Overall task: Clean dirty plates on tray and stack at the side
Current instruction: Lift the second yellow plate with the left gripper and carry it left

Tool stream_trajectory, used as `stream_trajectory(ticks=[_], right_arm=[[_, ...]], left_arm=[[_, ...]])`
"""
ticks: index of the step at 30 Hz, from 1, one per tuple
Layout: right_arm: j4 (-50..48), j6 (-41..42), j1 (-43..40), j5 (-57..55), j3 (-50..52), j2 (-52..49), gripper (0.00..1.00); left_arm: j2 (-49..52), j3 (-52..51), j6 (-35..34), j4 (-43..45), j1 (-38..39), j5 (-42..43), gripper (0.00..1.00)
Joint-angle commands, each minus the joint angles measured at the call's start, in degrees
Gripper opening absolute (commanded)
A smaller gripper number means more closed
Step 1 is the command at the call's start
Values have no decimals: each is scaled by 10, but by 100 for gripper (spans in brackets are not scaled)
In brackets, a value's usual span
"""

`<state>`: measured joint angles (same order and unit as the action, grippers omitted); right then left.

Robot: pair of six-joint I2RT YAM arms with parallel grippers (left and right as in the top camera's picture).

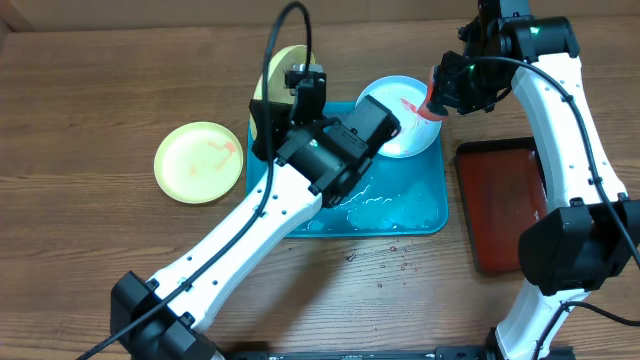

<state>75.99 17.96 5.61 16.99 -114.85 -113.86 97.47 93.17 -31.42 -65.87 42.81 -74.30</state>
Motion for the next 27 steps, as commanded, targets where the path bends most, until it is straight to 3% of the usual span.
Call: stream_trajectory(ticks=[1, 7, 13, 15, 21, 27], right_arm=[[-1, -4, -2, -6, -9, 9, 4], [1, -4, -2, -6, -9, 9, 4], [3, -4, -2, -6, -9, 9, 4], [3, -4, -2, -6, -9, 9, 4], [2, -4, -2, -6, -9, 9, 4], [3, -4, -2, -7, -9, 9, 4]], left_arm=[[-18, 7, -21, 5, 15, -105, 4], [-18, 7, -20, 11, 28, -133, 4], [-18, 7, -21, 23, 28, -98, 4], [-18, 7, -21, 23, 23, -24, 4], [-18, 7, -20, 23, -46, 305, 4], [-18, 7, 13, 4, -170, 496, 4]])
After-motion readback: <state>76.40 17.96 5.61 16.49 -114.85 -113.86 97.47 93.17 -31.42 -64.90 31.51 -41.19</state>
